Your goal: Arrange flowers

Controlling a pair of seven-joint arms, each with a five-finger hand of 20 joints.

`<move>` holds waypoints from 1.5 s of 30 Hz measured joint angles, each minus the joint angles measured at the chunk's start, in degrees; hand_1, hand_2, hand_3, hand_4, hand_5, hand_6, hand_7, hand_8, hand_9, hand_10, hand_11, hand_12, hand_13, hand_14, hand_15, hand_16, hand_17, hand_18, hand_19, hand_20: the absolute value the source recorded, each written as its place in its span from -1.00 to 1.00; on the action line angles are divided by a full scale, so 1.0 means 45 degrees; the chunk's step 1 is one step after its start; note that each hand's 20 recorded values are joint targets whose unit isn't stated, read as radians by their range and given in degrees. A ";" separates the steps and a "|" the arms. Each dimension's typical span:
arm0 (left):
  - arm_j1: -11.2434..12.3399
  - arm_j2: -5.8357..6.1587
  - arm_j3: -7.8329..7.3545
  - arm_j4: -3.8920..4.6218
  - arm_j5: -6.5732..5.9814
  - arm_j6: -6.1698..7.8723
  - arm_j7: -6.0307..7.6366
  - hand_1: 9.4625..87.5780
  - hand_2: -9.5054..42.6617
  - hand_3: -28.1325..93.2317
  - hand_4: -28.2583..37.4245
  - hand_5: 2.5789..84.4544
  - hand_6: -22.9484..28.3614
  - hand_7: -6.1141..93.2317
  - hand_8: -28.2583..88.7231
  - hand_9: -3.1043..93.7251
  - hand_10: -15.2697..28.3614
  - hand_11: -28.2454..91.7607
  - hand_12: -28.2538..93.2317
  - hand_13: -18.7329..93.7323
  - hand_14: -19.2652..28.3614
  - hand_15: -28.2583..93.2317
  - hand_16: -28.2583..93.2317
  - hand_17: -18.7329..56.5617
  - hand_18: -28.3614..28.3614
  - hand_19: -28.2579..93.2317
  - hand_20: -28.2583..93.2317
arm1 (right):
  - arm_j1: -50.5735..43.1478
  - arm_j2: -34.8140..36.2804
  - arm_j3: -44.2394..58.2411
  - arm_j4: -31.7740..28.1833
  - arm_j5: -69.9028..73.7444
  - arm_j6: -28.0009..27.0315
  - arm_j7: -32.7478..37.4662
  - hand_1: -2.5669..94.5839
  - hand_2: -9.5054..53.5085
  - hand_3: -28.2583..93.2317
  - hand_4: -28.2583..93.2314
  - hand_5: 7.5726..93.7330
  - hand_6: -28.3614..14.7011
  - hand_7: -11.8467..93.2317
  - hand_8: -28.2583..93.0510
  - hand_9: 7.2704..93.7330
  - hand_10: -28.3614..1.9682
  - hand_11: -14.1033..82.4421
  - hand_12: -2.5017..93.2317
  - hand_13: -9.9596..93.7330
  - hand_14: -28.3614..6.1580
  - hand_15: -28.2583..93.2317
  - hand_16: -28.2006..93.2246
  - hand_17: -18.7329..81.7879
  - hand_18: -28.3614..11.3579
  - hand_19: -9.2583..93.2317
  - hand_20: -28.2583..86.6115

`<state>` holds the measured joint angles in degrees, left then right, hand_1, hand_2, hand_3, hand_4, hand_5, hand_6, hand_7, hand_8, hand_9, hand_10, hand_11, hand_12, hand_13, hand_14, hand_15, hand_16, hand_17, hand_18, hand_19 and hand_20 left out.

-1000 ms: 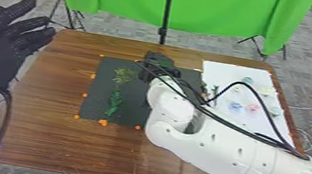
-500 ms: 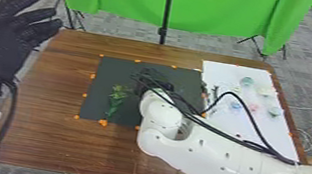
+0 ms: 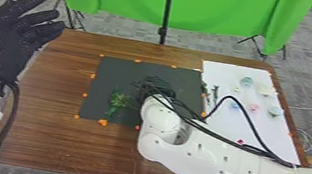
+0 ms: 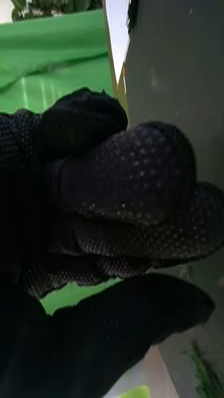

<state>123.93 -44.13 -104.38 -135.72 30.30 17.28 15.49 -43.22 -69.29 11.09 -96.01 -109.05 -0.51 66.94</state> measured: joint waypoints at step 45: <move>0.0792 -0.0242 -0.0549 -0.0211 0.0019 0.0132 -0.0078 -0.72 -0.31 0.73 -1.00 -0.26 0.23 -0.59 -0.69 -0.32 0.60 -0.11 -0.36 -0.26 0.92 0.21 -0.67 -0.71 0.91 0.49 -0.51 | -0.0604 0.1006 0.0235 -0.2550 0.0045 -0.0723 -0.0489 -0.29 -0.78 0.64 -0.91 0.77 0.19 -0.44 -0.71 1.00 0.12 -0.04 -0.59 1.00 0.27 0.32 -0.21 0.55 -0.56 1.00 0.16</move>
<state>127.49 -45.21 -106.85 -136.67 30.38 17.87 15.14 -45.94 -64.76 12.15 -107.48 -108.85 -3.76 64.74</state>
